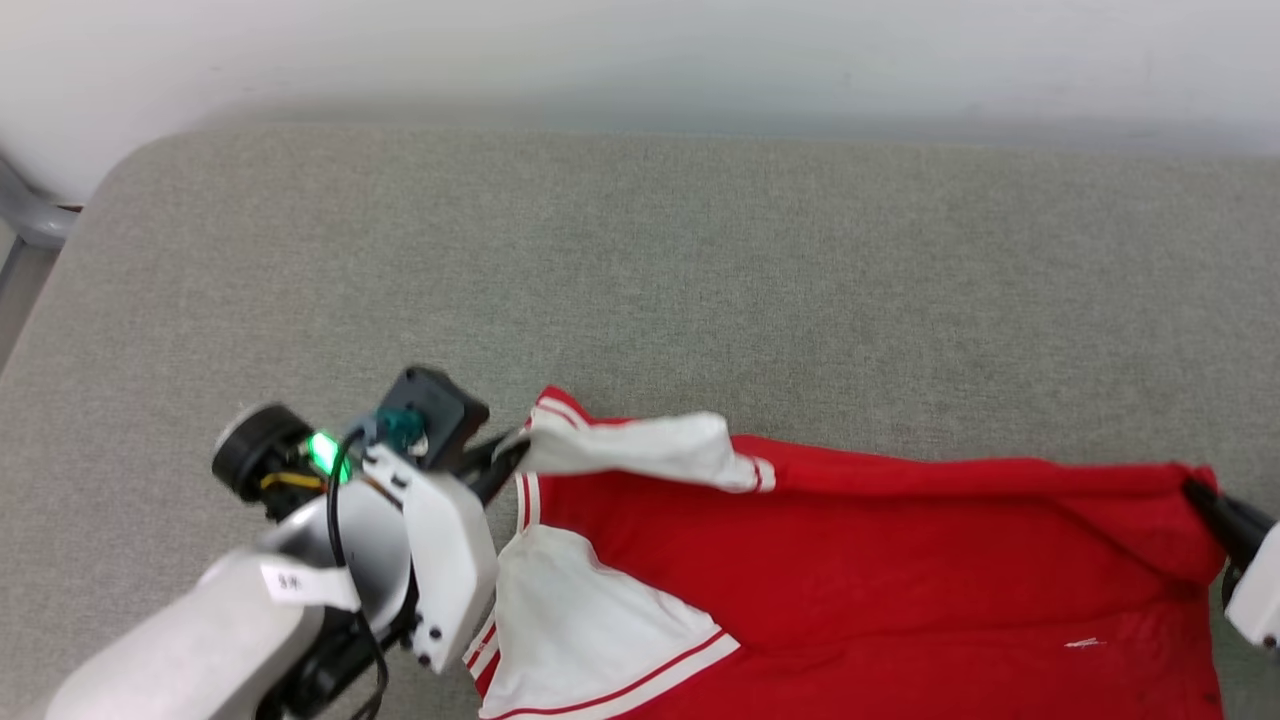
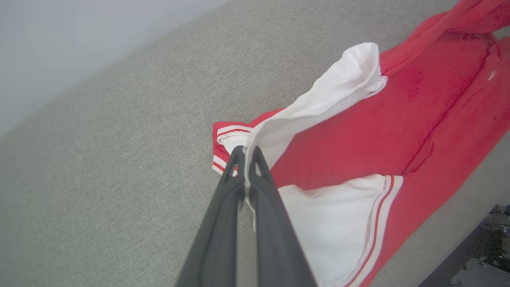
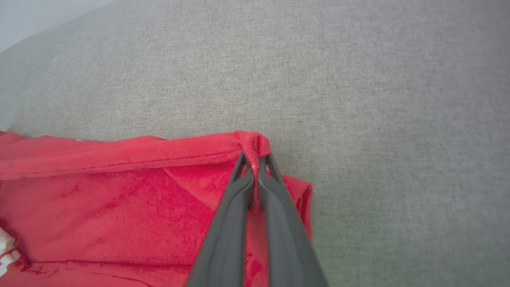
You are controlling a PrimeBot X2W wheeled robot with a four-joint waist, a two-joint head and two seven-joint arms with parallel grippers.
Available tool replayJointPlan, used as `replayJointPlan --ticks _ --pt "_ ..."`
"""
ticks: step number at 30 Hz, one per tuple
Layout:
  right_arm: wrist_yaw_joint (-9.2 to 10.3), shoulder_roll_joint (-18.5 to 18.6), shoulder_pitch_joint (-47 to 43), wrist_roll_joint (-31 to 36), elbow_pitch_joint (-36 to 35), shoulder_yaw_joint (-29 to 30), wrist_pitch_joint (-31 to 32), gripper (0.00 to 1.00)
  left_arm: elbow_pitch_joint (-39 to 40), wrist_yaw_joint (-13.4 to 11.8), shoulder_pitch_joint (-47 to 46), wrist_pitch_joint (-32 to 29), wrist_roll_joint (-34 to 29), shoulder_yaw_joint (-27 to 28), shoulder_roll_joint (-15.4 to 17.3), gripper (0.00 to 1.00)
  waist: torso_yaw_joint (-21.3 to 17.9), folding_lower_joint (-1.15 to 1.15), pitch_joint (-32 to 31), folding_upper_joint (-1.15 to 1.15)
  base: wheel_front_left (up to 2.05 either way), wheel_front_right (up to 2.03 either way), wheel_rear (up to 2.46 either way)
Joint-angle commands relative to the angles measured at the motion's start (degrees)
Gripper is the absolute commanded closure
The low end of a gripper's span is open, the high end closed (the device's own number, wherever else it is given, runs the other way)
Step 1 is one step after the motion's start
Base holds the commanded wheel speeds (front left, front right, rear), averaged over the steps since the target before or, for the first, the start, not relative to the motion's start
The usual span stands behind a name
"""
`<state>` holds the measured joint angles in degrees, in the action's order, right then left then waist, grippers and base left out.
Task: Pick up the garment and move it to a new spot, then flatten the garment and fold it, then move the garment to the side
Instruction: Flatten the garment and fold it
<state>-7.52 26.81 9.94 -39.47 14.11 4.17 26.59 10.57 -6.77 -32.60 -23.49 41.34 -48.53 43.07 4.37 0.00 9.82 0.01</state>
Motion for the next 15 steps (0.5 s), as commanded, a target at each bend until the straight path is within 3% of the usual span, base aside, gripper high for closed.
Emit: replayJointPlan --ticks 1,9,15 --pt "0.07 -0.1 -2.4 -0.8 -0.7 0.1 -0.3 1.00 0.8 -0.7 2.0 0.5 0.3 -0.4 0.6 1.00 0.2 0.00 -0.9 -0.01 0.00 0.00 0.00" --pt "0.07 0.5 -9.5 -4.2 -3.5 0.2 0.7 1.00 2.6 -2.8 9.8 0.5 2.3 -2.7 2.4 1.00 0.0 0.00 -2.2 -0.01 0.00 0.00 0.00" --pt "0.07 2.6 -12.8 -4.9 -5.5 -1.3 2.2 1.00 1.1 -3.0 13.7 1.1 3.3 -4.1 3.3 1.00 -0.5 0.00 -2.7 -0.01 0.00 0.00 0.00"
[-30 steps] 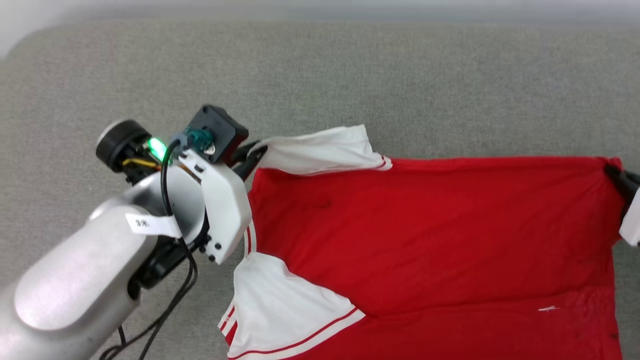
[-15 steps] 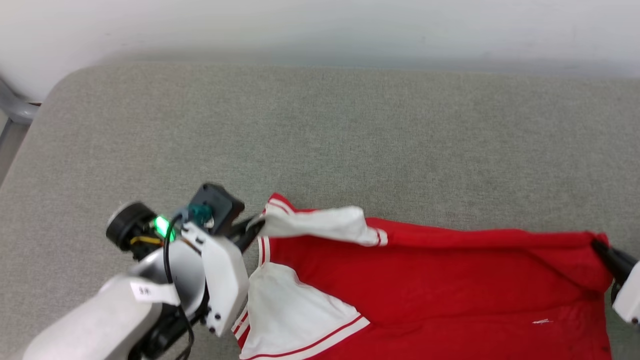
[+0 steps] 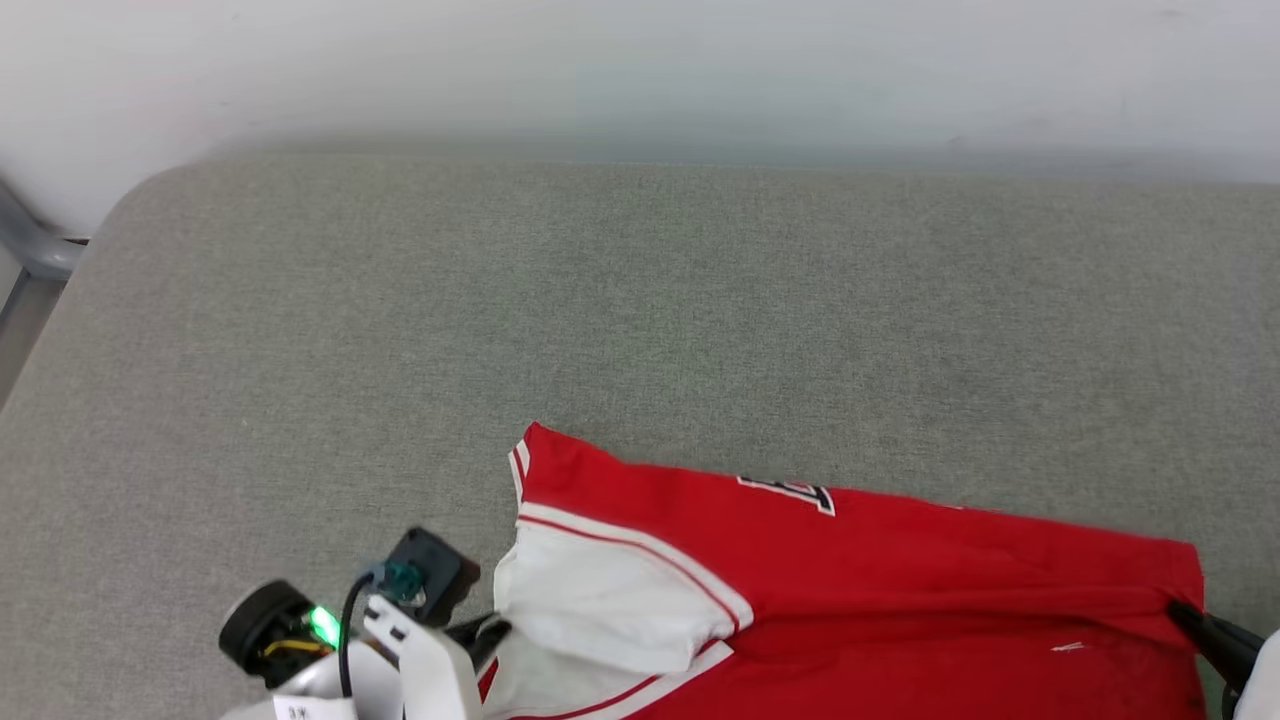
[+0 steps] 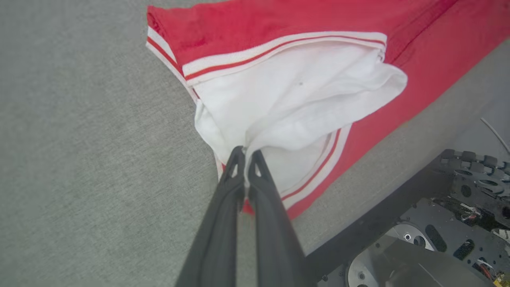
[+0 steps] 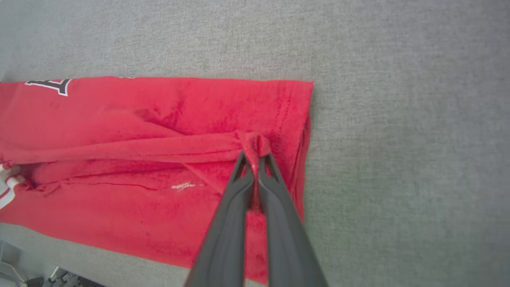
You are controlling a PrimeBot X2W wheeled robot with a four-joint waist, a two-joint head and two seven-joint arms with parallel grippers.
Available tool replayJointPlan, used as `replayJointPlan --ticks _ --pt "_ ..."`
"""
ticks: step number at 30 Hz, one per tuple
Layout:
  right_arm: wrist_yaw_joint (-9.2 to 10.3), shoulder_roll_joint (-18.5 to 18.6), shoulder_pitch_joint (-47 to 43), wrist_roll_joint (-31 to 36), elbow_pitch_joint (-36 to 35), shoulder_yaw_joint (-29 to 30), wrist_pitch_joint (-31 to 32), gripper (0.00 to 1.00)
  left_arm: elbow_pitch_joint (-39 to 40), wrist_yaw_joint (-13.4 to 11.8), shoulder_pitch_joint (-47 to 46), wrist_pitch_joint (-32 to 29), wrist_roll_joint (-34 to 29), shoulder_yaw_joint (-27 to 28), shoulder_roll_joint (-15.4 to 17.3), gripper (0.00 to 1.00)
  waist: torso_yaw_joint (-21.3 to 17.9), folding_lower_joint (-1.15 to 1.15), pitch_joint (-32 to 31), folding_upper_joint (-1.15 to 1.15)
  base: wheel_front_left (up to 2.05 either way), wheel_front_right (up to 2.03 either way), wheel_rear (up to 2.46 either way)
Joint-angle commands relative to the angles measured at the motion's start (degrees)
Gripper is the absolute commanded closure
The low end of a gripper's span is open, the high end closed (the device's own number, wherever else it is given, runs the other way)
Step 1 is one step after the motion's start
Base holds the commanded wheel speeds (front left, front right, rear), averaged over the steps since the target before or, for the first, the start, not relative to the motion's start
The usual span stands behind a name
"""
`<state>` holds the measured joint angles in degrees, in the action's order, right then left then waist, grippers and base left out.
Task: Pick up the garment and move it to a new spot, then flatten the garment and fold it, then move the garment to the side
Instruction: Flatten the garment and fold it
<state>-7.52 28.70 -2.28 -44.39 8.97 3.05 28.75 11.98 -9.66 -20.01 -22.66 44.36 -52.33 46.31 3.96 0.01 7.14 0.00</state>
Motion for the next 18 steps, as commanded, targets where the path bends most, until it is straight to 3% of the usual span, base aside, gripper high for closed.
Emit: replayJointPlan --ticks 1,13,14,15,16,17,18 --pt "0.07 1.3 -0.9 0.3 -0.5 -0.4 0.1 1.00 -0.8 -0.1 1.4 0.2 0.3 -0.5 0.1 1.00 -0.2 -0.01 -0.1 0.00 0.00 0.00 0.00" --pt "0.07 3.3 -0.5 1.1 -0.5 -3.8 -0.1 1.00 -7.8 2.0 1.3 1.6 -0.9 -3.0 -2.4 1.00 -0.5 -0.01 1.4 0.00 0.00 0.00 0.00" --pt "0.07 3.3 -0.5 0.9 -0.4 -4.3 0.2 0.92 -8.3 2.2 1.2 1.7 -1.0 -3.2 -2.8 1.00 -0.5 -0.01 1.6 0.00 0.00 0.00 0.00" --pt "0.07 3.4 -0.4 0.8 -0.3 -4.5 0.2 0.44 -8.8 2.5 1.1 1.8 -1.2 -3.4 -3.1 1.00 -0.4 -0.01 1.7 0.00 0.00 0.00 0.00" --pt "0.07 3.3 -0.5 0.6 0.0 -4.5 0.4 0.00 -9.4 2.6 1.1 2.0 -1.2 -3.6 -3.3 0.88 -0.4 -0.01 1.6 0.00 0.00 0.00 0.00" --pt "0.07 3.3 -0.7 0.4 0.2 -4.8 0.7 0.00 -9.8 2.9 1.1 2.2 -1.3 -3.7 -3.4 0.05 -0.4 -0.01 1.6 0.00 0.00 0.00 0.00" --pt "0.07 3.3 -0.9 0.1 0.2 -5.1 1.1 0.00 -10.3 2.9 1.1 2.3 -1.3 -3.8 -3.7 0.00 -0.4 -0.01 1.5 0.00 0.00 0.00 0.00"
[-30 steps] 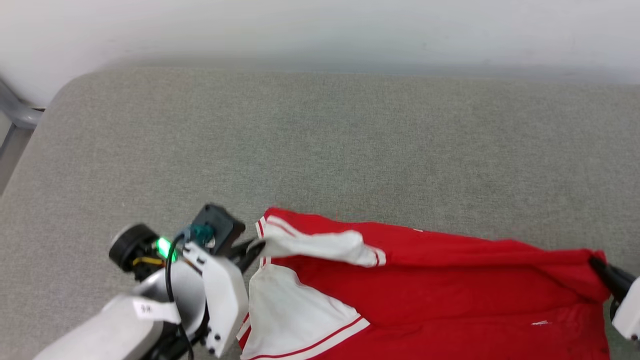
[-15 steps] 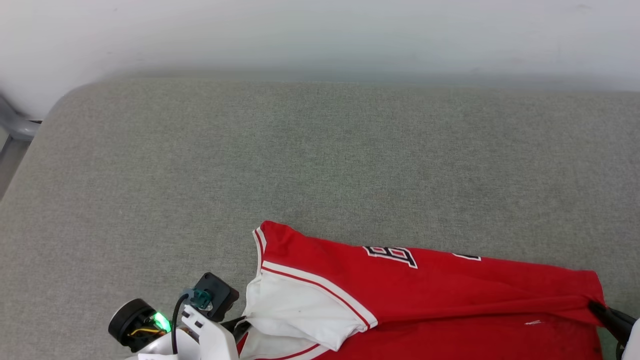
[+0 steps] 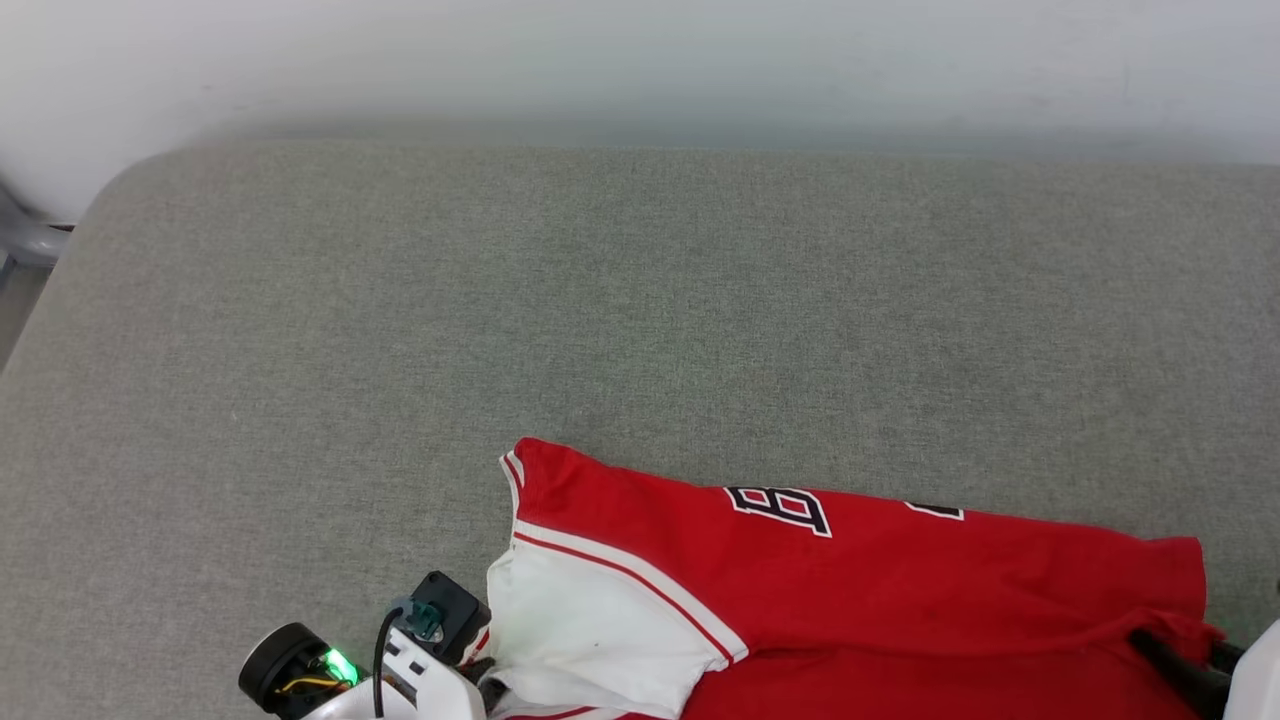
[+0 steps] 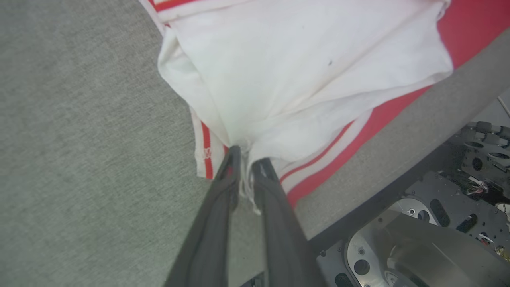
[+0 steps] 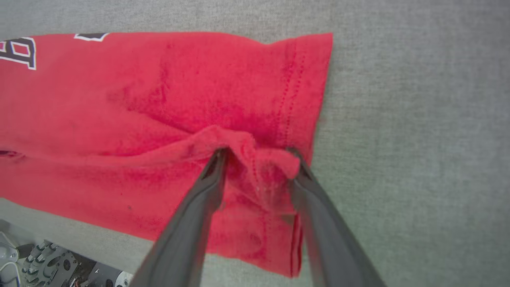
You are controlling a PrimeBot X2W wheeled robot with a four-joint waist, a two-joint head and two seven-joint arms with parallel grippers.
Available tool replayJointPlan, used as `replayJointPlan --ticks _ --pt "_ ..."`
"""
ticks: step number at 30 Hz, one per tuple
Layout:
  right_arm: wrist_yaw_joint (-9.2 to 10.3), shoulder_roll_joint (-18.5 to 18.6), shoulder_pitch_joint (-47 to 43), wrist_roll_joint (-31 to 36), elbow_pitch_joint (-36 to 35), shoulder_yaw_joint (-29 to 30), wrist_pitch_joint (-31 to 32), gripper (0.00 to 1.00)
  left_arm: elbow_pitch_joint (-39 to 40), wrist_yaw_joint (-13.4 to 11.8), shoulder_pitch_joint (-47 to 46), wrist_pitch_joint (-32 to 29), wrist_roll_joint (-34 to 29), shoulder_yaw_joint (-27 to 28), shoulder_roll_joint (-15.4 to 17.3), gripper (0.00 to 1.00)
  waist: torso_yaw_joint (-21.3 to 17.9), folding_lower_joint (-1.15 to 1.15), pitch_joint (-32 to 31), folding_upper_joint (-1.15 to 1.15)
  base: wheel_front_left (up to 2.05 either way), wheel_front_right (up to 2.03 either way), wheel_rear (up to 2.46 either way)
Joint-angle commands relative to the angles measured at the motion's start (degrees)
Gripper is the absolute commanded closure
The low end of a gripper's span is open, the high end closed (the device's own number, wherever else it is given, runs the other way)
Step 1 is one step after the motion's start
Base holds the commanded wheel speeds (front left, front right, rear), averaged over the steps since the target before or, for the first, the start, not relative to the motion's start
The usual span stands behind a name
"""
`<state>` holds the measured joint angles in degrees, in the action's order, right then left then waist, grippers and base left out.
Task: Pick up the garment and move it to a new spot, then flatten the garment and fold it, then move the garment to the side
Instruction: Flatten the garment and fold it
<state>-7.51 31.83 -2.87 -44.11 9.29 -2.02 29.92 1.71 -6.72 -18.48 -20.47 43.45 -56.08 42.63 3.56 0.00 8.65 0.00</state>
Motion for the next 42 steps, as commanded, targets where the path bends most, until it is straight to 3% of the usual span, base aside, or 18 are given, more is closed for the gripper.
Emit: replayJointPlan --ticks 1,8,15,22,27,34,42 --pt "0.06 0.4 -0.4 -0.3 -0.1 0.0 -0.1 0.00 -0.4 0.1 -0.4 0.4 -0.4 0.0 -0.3 0.00 0.0 0.00 -0.2 0.00 0.00 0.00 0.00" --pt "0.06 -0.1 -1.2 -2.7 -1.3 1.8 2.0 0.00 -0.5 -1.6 0.1 4.8 0.7 2.4 -2.2 0.00 0.0 0.00 -2.0 0.00 0.00 0.00 0.00" --pt "0.05 -1.3 -2.2 -3.0 -5.0 6.9 8.9 0.00 1.0 -5.7 1.2 11.9 1.7 6.9 -4.2 0.00 -0.3 0.00 -3.7 0.00 0.00 0.00 0.00" --pt "0.05 -6.7 -0.2 -0.1 -8.5 15.4 18.8 0.00 0.5 -10.6 1.3 24.9 -1.2 12.4 -7.0 0.00 -0.3 0.00 -3.6 0.00 0.00 0.00 0.00" --pt "0.05 -11.4 2.0 4.3 -8.3 21.4 24.0 0.00 -1.2 -12.4 1.2 33.9 -5.4 14.8 -8.6 0.00 0.3 0.00 -2.6 0.00 0.00 0.00 0.00" --pt "0.05 -16.3 5.6 8.3 -6.2 28.5 28.1 0.00 1.6 -12.9 3.4 35.7 -15.5 23.5 -13.2 0.00 2.0 0.00 -0.5 0.00 0.00 0.00 0.00" --pt "0.05 -18.5 7.8 10.9 -1.5 31.0 29.2 0.00 2.4 -8.1 8.2 35.8 -23.5 31.9 -17.8 0.00 2.9 0.00 1.5 0.00 0.00 0.00 0.00"
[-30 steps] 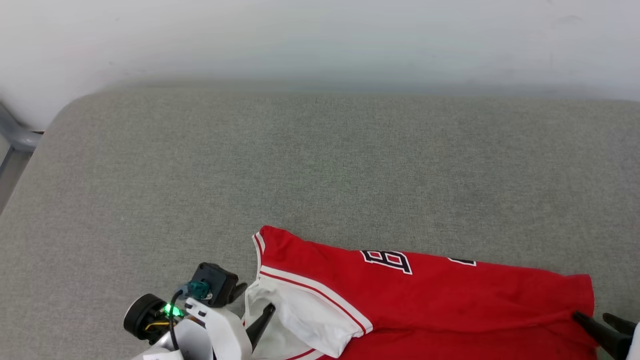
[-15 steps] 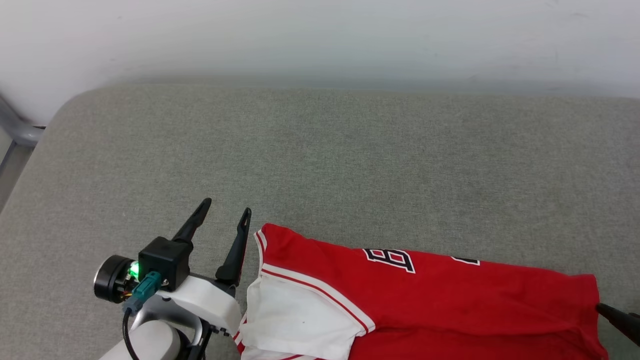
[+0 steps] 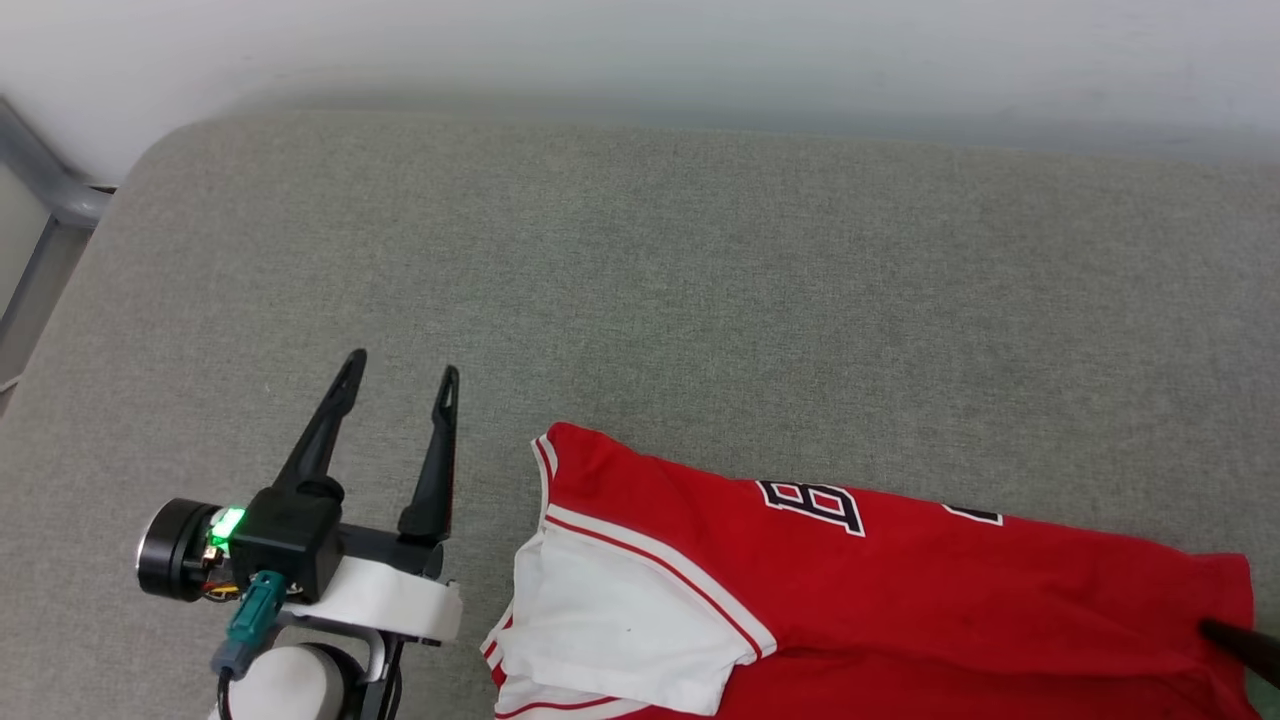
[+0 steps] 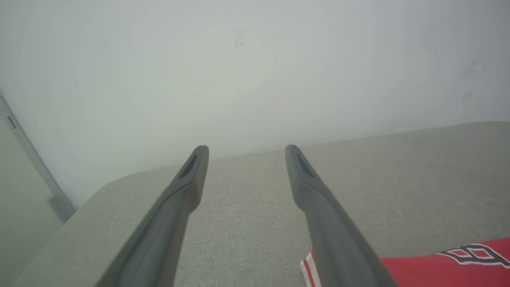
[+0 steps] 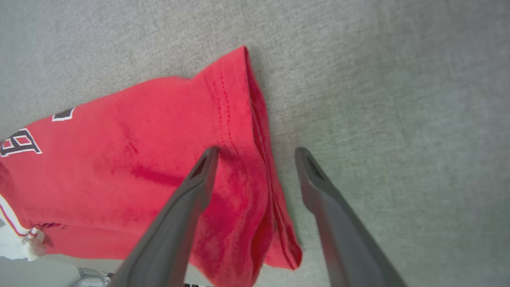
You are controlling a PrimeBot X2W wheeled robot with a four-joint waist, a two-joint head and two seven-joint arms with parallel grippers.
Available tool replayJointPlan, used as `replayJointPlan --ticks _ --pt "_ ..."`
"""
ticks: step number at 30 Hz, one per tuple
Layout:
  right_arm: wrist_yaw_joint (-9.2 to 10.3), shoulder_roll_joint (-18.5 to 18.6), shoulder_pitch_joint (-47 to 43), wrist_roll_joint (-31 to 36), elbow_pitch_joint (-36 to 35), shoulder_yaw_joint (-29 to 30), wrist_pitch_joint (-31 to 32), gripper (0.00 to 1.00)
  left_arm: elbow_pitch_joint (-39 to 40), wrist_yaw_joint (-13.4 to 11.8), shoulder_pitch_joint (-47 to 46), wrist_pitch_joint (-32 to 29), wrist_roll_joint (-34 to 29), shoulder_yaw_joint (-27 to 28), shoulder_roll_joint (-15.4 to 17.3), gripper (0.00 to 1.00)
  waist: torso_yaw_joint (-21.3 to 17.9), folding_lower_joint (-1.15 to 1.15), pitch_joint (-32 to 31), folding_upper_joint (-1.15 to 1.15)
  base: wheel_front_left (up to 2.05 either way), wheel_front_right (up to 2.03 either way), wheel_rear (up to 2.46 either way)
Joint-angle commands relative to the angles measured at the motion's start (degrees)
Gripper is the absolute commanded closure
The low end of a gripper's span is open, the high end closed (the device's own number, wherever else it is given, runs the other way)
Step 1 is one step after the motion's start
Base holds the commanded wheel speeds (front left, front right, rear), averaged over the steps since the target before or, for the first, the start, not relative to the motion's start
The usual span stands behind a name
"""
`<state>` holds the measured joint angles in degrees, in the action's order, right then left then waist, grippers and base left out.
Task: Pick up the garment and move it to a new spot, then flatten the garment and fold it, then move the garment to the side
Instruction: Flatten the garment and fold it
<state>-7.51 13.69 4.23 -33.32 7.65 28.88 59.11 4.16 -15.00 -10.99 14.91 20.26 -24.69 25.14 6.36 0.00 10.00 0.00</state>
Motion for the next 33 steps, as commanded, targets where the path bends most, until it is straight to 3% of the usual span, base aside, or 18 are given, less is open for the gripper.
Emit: replayJointPlan --ticks 1,15,31,32,33 --pt "0.05 -0.5 0.9 0.5 1.0 0.3 -0.1 0.00 -0.1 0.4 1.3 0.4 -0.8 1.7 -1.0 0.00 0.2 0.00 0.4 0.00 0.00 0.00 0.00" --pt "0.01 -4.3 2.3 -0.6 7.5 -3.2 -1.8 0.00 -0.9 9.2 5.1 0.4 -7.6 12.2 -8.0 0.00 1.2 0.00 2.7 0.00 0.00 0.00 0.00" --pt "-0.11 -6.9 1.2 -5.9 11.2 -9.9 -4.1 0.00 -2.9 14.8 6.0 0.4 -11.7 16.9 -12.4 0.00 1.1 0.00 1.0 0.00 0.00 0.00 0.00" --pt "-0.09 -6.8 1.0 -6.1 11.5 -10.1 -4.3 0.23 -3.0 15.1 6.2 0.4 -12.0 17.1 -12.5 0.00 1.1 0.00 0.7 0.00 0.00 0.00 0.00" --pt "-0.09 -6.6 0.9 -6.1 11.7 -10.2 -4.7 0.73 -3.1 15.3 6.3 0.4 -12.2 17.3 -12.7 0.00 1.0 0.00 0.5 0.00 0.00 0.00 0.00"
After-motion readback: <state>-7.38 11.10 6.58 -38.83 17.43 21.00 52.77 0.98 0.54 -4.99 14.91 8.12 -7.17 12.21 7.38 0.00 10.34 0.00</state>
